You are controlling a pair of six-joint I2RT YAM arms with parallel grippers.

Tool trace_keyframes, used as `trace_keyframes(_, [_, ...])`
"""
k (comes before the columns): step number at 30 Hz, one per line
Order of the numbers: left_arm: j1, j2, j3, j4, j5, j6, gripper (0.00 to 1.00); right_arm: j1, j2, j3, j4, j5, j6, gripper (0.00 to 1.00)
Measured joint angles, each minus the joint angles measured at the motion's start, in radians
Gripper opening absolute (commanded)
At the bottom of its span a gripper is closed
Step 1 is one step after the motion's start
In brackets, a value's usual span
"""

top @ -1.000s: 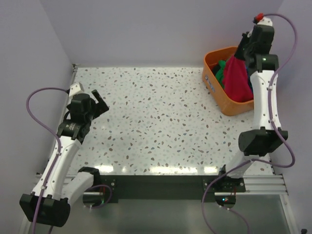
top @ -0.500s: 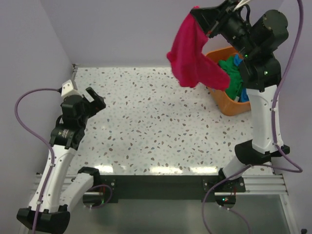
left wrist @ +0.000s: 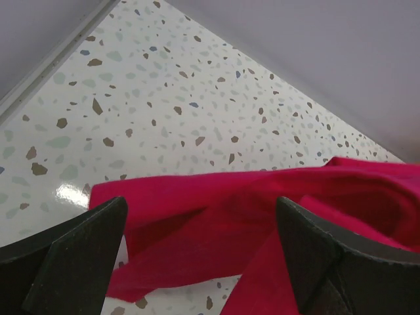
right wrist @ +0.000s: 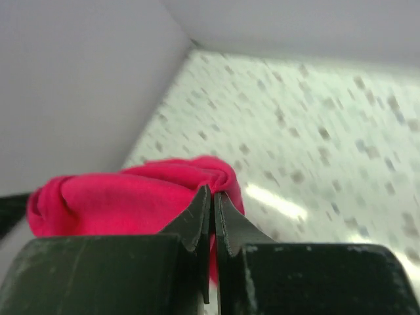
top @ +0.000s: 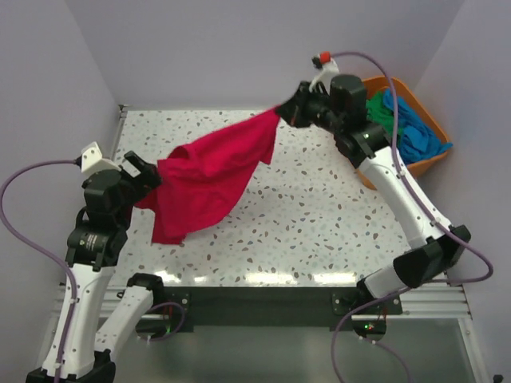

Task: Fold and stack the t-shirts
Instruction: Move the tshirt to the center of the board, then flatten the tshirt out

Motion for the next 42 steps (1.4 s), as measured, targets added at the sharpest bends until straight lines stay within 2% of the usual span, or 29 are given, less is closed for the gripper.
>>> trace_keyframes(1, [0.0,-0.002,-0.001,-0.002,-0.003,-0.005,1.0,-0.037,-0.046,-0.132,-0.016,0.01,0.0,0.0])
trace_keyframes(3, [0.0,0.006,-0.01,-0.002,-0.003,-0.014,1.0,-0.126,-0.103,-0.338,-0.043,0.041,0.003,0.25])
trace_keyframes(4, [0.0,0.016,-0.02,-0.002,-0.003,-0.015,1.0,-0.178,-0.118,-0.428,-0.058,0.068,0.002,0.35])
trace_keyframes(7, [0.0,0.081,-0.054,-0.009,0.0,-0.021,1.0,-0.283,-0.111,-0.558,-0.135,0.193,-0.022,0.64])
trace_keyframes(8, [0.0,0.107,-0.061,-0.01,0.004,-0.023,1.0,-0.291,-0.108,-0.569,-0.163,0.23,-0.033,0.85])
trace_keyframes(9, [0.0,0.137,-0.07,-0.012,0.009,-0.026,1.0,-0.291,-0.108,-0.57,-0.182,0.259,-0.042,0.99])
trace_keyframes(12, [0.0,0.205,-0.108,-0.01,0.037,-0.04,1.0,-0.266,-0.124,-0.57,-0.182,0.298,-0.072,0.99])
trace_keyframes(15, [0.0,0.223,-0.18,-0.001,0.093,-0.05,1.0,-0.177,-0.154,-0.578,-0.177,0.359,-0.089,0.99])
trace_keyframes(22, [0.0,0.258,-0.396,0.083,0.293,-0.074,1.0,0.252,-0.145,-0.649,-0.146,0.411,-0.051,0.99])
trace_keyframes(28, [0.0,0.333,-0.465,0.209,0.41,-0.075,0.99,0.508,0.031,-0.655,-0.132,0.463,-0.023,0.98])
trace_keyframes(30, [-0.001,0.357,-0.48,0.261,0.439,-0.076,0.96,0.567,0.073,-0.65,-0.129,0.467,-0.016,0.96])
trace_keyframes(33, [-0.003,0.412,-0.491,0.33,0.476,-0.076,0.84,0.626,0.166,-0.62,-0.125,0.47,0.007,0.92])
trace_keyframes(38, [-0.041,0.506,-0.491,0.409,0.483,-0.076,0.72,0.629,0.249,-0.603,-0.108,0.481,0.039,0.84])
trace_keyframes(42, [-0.068,0.571,-0.486,0.443,0.473,-0.079,0.56,0.628,0.299,-0.583,-0.093,0.492,0.055,0.79])
